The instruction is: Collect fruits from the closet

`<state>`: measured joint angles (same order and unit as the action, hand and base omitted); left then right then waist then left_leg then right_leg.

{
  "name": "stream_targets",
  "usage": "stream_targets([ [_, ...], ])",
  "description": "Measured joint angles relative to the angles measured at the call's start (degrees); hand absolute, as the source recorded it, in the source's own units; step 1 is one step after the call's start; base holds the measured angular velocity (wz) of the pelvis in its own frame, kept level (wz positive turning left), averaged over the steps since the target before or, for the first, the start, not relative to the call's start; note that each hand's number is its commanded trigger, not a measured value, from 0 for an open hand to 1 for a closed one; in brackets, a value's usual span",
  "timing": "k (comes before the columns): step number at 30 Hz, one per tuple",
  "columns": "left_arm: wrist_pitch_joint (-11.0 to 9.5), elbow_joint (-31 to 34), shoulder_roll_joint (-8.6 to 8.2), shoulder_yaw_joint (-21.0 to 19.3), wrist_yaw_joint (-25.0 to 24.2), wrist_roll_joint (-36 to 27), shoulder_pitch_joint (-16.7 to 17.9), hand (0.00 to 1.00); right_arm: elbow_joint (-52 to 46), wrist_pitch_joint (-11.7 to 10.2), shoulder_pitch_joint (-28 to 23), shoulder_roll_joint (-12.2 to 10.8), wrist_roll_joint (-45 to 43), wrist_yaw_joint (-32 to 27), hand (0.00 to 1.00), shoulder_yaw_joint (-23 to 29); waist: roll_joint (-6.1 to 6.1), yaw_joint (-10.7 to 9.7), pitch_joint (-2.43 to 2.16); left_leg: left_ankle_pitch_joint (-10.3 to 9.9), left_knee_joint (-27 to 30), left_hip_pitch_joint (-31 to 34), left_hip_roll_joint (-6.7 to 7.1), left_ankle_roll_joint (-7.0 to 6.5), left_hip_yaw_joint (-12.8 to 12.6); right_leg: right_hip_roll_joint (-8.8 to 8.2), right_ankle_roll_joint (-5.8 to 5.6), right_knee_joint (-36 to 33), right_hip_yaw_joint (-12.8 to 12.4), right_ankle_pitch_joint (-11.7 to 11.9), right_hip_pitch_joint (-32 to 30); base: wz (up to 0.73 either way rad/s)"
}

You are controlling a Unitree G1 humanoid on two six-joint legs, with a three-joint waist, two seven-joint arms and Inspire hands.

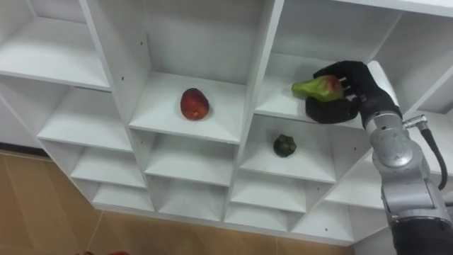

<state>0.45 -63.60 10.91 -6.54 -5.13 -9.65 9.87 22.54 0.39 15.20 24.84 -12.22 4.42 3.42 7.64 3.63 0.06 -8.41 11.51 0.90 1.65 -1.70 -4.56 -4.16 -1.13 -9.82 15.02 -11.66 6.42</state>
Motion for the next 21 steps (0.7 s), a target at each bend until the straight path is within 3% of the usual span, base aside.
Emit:
stream_targets([
  [21,0.0,0.8,0.43,1.2,-0.1,-0.1,-0.6,1.0,-4.7,2.8,1.9,0.3,-1.6,4.2,1.0,-0.1,-0.02,-0.5,0.01,0.0,-0.2,0.2,-0.01,-0.01,-0.1,0.0,-0.01,0.1,-0.4,0.0,0.1,0.0],
])
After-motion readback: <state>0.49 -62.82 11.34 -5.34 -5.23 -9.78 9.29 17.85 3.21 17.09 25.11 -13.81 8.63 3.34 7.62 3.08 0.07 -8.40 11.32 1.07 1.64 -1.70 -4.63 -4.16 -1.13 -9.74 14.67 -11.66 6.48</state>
